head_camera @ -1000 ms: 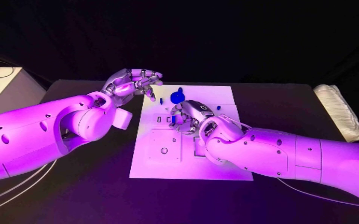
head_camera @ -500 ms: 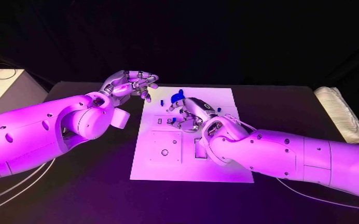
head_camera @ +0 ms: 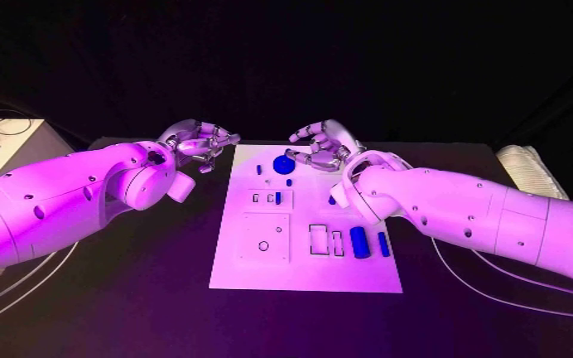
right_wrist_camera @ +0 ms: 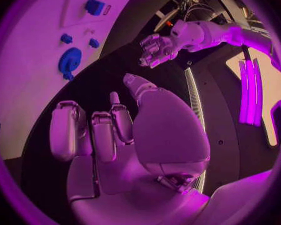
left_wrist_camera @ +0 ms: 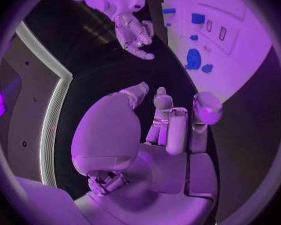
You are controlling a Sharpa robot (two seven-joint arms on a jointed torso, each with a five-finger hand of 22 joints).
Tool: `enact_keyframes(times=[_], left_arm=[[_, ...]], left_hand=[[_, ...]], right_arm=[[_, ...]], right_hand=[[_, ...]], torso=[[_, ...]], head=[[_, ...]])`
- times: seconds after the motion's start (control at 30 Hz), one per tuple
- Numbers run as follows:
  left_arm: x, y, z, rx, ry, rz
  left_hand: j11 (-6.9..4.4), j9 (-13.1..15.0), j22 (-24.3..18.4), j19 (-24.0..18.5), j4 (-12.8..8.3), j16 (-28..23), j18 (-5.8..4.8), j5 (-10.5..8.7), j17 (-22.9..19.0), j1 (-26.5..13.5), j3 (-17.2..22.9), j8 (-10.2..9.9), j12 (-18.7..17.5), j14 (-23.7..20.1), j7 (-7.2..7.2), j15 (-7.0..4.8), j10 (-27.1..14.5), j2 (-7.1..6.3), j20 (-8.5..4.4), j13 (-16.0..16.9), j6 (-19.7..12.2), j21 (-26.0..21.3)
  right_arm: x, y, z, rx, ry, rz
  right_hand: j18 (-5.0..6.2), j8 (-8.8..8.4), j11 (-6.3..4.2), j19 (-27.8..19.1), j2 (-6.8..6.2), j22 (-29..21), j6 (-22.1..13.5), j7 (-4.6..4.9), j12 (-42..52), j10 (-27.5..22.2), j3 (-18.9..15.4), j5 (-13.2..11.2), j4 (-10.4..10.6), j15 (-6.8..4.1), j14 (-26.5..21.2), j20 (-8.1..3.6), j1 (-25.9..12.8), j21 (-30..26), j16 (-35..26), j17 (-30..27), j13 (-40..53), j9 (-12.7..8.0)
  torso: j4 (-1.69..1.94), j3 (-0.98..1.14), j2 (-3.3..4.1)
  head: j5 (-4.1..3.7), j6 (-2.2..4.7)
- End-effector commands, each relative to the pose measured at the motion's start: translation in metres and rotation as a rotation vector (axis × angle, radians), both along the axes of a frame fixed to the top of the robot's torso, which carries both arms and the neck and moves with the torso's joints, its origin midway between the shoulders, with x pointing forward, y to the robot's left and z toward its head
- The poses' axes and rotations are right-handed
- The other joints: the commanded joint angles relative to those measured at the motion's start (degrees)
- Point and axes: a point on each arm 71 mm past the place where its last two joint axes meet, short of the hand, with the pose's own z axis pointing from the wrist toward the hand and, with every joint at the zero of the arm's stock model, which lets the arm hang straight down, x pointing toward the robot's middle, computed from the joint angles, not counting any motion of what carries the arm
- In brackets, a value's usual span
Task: Assemble the parts on the task board
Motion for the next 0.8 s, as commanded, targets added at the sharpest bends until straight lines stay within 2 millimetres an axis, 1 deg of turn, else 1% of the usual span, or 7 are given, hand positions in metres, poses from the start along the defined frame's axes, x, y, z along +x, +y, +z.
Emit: enact_keyframes(times=[0.03,0.17,0.2,0.3,0.57,0.7,0.8], left_arm=[[-0.004,-0.012,-0.010,0.299,0.112,-0.103],[-0.005,-0.027,-0.013,0.488,0.179,-0.164],[-0.005,-0.029,-0.013,0.526,0.184,-0.170],[-0.004,-0.039,-0.011,0.637,0.196,-0.186],[-0.006,-0.071,-0.017,0.771,0.203,-0.249],[-0.006,-0.085,-0.021,0.808,0.199,-0.277],[-0.005,-0.092,-0.023,0.827,0.199,-0.287]], left_hand=[[0.05,0.2,1.0,0.5,0.7,0.4,-1.25,-0.10,8.7,-1.0,-0.2,0.2,1.0,3.5,-0.07,-0.39,0.4,-0.22,0.06,1.1,-0.6,0.7],[0.52,0.3,1.3,0.3,3.1,0.1,-1.30,-0.09,8.3,-2.7,-0.8,-0.5,0.9,3.3,0.48,0.00,-0.5,-0.31,0.33,0.8,-2.0,1.1],[0.72,0.4,1.8,0.4,4.3,0.5,-1.37,-0.10,8.9,-3.8,-1.2,-0.7,1.0,3.5,0.67,0.19,-0.6,-0.04,0.47,0.8,-2.5,1.3],[0.87,0.6,2.0,0.4,5.1,0.6,-1.38,-0.11,9.0,-4.8,-1.9,-0.7,0.9,3.6,0.74,0.32,-1.1,-0.06,0.63,0.5,-2.6,1.6],[0.93,1.1,2.1,0.0,5.3,0.4,-1.32,-0.10,8.8,-7.1,-3.3,-0.5,0.3,3.4,0.73,0.44,-2.2,0.61,0.84,-0.4,-2.8,1.7],[0.84,1.6,2.2,-0.1,5.2,0.4,-1.31,-0.10,8.8,-8.2,-4.1,0.1,0.3,3.4,0.58,0.39,-2.5,1.04,0.85,-0.6,-2.6,1.8],[0.72,2.1,2.3,-0.1,5.2,0.4,-1.31,-0.10,8.8,-8.6,-4.5,0.7,0.3,3.3,0.41,0.30,-2.7,1.32,0.81,-0.7,-2.2,1.9]], right_arm=[[0.005,-0.010,0.006,0.161,0.099,-0.010],[0.011,-0.025,0.020,0.185,0.096,-0.041],[0.012,-0.029,0.022,0.187,0.094,-0.046],[0.016,-0.040,0.030,0.188,0.091,-0.065],[0.021,-0.062,0.039,0.181,0.083,-0.104],[0.022,-0.070,0.041,0.175,0.080,-0.116],[0.022,-0.073,0.041,0.170,0.079,-0.119]], right_hand=[[0.74,0.38,0.01,-0.3,-0.07,1.1,0.3,0.19,0.1,-0.1,0.4,0.2,0.0,0.01,4.5,-0.11,-0.1,-0.1,-0.1,9.2,4.1,0.0],[0.75,0.43,0.03,-0.3,0.02,1.0,0.3,0.21,0.0,-0.1,0.6,0.5,0.2,0.02,4.5,-0.11,-0.4,-0.2,-0.1,9.2,4.0,0.0],[0.77,0.43,0.04,-0.3,0.03,1.0,0.2,0.21,0.1,-0.1,0.7,0.5,0.2,0.02,4.5,-0.11,-0.4,-0.2,-0.1,9.2,4.0,0.0],[0.77,0.39,0.05,-0.3,0.00,1.0,0.1,0.23,0.0,-0.2,0.7,0.6,0.2,0.02,4.5,-0.11,-0.5,-0.3,-0.1,9.1,4.0,0.0],[0.80,0.29,0.08,-0.3,-0.08,0.8,-0.2,0.28,-0.2,-0.3,0.9,0.7,0.3,0.04,4.5,-0.10,-0.6,-0.4,-0.2,8.9,3.8,-0.1],[0.87,0.21,0.12,-0.5,-0.14,0.6,-0.5,0.32,-0.4,-0.6,1.0,0.7,0.3,0.07,4.4,-0.09,-0.7,-0.7,-0.3,8.8,3.6,-0.1],[0.88,0.17,0.14,-0.5,-0.16,0.5,-0.6,0.34,-0.5,-0.6,1.1,0.7,0.3,0.08,4.4,-0.08,-0.7,-0.8,-0.3,8.8,3.5,-0.1]], torso=[[0.01,0.11,-0.82],[0.00,0.23,-1.37],[-0.03,0.26,-1.53],[-0.21,0.36,-1.83],[-0.45,0.62,-2.12],[-0.36,0.60,-1.99],[-0.50,0.60,-1.90]], head=[[0.25,-0.49],[0.65,-1.00],[0.74,-1.18],[1.14,-1.56],[1.59,-2.17],[1.74,-2.28],[1.95,-2.41]])
